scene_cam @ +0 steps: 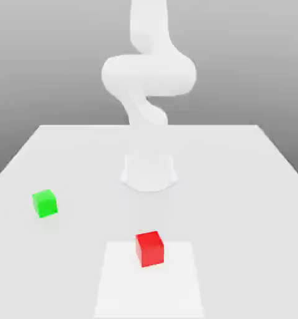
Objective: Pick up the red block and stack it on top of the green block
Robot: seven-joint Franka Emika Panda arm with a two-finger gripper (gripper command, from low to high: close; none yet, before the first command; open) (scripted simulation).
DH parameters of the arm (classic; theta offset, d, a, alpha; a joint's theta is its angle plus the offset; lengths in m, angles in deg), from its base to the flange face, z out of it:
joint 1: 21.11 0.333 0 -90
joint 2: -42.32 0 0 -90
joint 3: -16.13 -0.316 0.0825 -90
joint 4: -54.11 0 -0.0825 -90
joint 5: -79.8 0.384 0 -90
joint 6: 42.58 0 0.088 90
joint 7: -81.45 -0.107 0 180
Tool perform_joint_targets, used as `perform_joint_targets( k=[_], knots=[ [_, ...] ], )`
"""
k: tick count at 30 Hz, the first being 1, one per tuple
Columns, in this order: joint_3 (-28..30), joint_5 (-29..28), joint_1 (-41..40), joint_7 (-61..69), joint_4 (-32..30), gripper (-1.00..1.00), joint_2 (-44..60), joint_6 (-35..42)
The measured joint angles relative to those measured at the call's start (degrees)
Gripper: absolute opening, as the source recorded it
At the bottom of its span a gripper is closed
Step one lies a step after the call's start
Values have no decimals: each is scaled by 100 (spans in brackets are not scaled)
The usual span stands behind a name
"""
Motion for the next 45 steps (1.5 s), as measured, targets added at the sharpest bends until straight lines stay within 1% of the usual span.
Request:
perform_joint_targets(
  k=[12,17,19,24,25,32,39,41,45],
  knots=[
    [280,-16,278,980,-1922,0,2320,-1647],
    [328,-51,332,1430,-2794,0,3544,-2499],
    [315,-2,340,1549,-2892,0,4074,-2910],
    [132,241,219,1750,-2797,0,5148,-3816],
    [86,266,179,1768,-2776,-100,5302,-3948],
    [65,235,148,1744,-2775,-100,5314,-3958],
    [105,-14,122,1567,-2962,-100,4006,-2837],
    [287,-126,-156,1691,-3006,-100,3766,-2644],
    [837,-449,-765,2084,-3079,-100,3462,-2428]
  ],
)
